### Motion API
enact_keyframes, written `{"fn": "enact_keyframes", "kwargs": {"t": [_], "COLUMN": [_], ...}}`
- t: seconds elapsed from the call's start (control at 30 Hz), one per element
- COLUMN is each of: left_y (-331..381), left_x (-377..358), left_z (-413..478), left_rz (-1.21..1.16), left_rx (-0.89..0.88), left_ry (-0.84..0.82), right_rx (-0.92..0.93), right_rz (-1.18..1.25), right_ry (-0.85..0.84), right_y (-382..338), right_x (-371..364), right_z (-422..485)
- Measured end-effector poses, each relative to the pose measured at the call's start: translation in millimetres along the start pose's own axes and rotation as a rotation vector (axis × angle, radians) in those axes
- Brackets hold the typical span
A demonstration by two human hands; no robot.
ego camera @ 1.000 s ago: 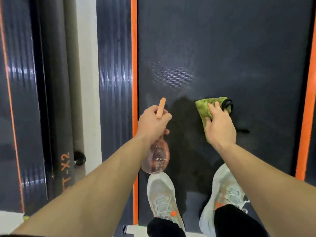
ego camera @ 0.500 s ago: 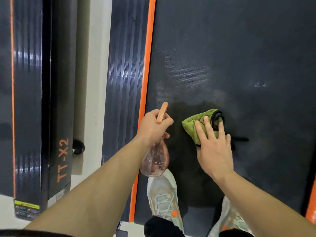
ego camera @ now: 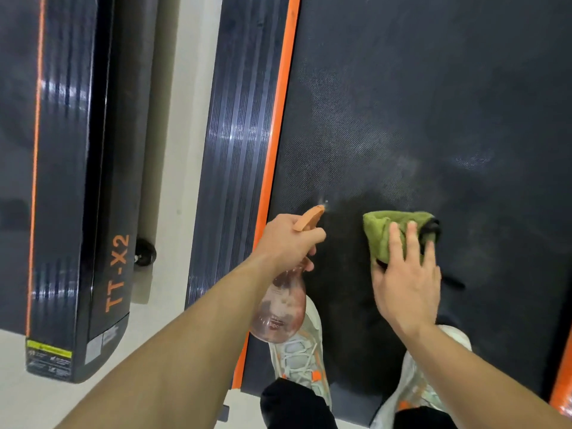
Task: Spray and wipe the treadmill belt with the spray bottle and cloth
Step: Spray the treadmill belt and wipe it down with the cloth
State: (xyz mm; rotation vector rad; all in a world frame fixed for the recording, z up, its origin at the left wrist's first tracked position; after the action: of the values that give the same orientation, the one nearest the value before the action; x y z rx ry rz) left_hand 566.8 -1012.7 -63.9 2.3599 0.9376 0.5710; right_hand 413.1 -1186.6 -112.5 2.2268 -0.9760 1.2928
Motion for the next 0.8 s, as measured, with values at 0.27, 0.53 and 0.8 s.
{"fn": "enact_keyframes", "kwargs": {"t": [0.27,0.53,0.8], "left_y": [17.6,27.1,36.8], "left_x": [-4.3,28.8,46.4], "left_z": [20.1,32.2,28.3], "left_rz": [-0.076,-0.086,-0.117], "left_rx": [-0.066,-0.137,-0.123], "left_ry": [0.046,0.193,0.250], "right_rx": [0.005,0.202,1.104], "right_rz": [0.072,0.156,-0.311], "right_ry": [0.005,0.260,0.073], "right_y": [15.7,-98.1,-117.8], "right_x": [1.9,63.7,42.1], "right_z": [13.5,186.4,134.6]}}
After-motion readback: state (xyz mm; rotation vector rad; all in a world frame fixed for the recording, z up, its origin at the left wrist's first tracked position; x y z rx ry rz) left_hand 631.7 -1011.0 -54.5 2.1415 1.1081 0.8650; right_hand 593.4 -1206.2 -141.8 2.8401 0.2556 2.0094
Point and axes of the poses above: each hand's wrist, its own z-axis towards the middle knuckle, its own x-axis out of the back of the hand, y = z × x, the point moved 4 cm from there along z, towards the middle knuckle, and after that the axes turned 10 degrees about -x, right-handed, at the moved point
